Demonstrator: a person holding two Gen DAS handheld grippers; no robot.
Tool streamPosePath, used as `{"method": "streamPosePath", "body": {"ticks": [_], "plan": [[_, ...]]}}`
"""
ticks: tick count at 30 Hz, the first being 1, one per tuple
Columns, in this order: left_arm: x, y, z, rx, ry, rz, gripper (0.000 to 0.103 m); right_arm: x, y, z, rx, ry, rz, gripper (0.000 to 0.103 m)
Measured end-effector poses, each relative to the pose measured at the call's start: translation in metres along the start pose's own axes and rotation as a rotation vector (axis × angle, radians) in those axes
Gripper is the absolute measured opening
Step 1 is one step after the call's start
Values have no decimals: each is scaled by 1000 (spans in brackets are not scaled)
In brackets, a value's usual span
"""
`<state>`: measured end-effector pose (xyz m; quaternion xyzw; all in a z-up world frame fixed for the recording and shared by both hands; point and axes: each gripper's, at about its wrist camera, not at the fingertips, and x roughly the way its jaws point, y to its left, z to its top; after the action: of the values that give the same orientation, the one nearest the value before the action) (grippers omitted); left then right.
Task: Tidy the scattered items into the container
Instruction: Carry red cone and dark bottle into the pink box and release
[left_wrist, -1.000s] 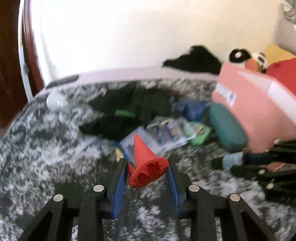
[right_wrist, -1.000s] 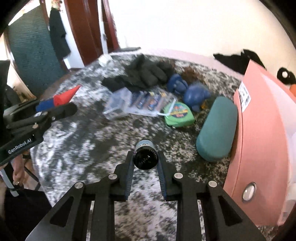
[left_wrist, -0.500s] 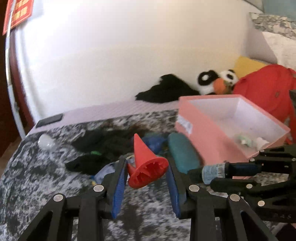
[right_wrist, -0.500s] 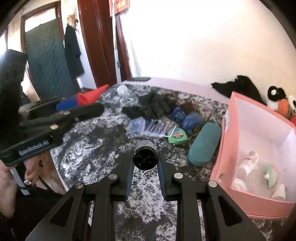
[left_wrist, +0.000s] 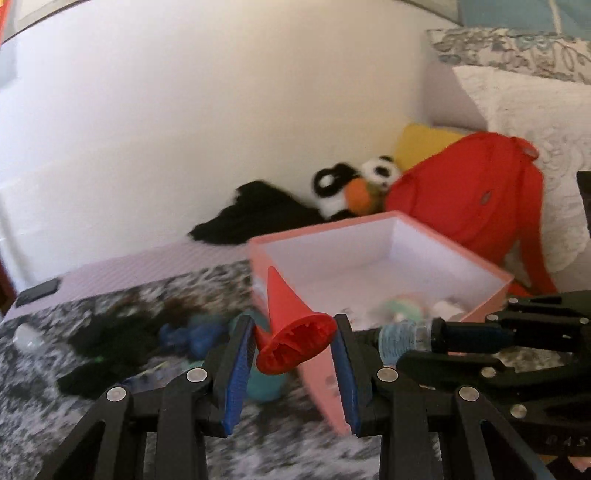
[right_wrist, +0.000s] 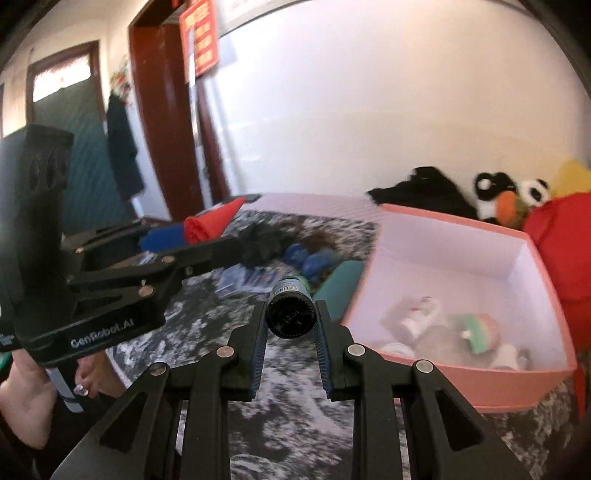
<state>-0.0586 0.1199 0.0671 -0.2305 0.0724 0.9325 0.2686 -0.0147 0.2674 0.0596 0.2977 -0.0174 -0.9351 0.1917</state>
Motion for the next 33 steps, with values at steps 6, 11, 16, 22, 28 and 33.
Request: {"method": "streamPosePath", "body": {"ticks": [6, 11, 16, 22, 28, 33], "plan": [[18, -46, 20, 24, -27, -92, 35, -42, -47, 2, 86, -77, -89, 26], [36, -73, 36, 32, -40, -145, 35, -66, -83, 4, 152, -142, -178, 26], [59, -83, 56, 16, -51, -161, 35, -79, -119, 5, 215, -204, -326, 26], [115, -77, 59, -30, 42, -143, 36, -68, -163, 11, 315, -224, -367, 26], [152, -44, 44, -185, 151, -121, 89, -4, -199, 14, 375, -93, -382, 66], [125, -18, 48, -203, 83, -52, 92, -2, -208, 16, 448, -157, -382, 85]]}}
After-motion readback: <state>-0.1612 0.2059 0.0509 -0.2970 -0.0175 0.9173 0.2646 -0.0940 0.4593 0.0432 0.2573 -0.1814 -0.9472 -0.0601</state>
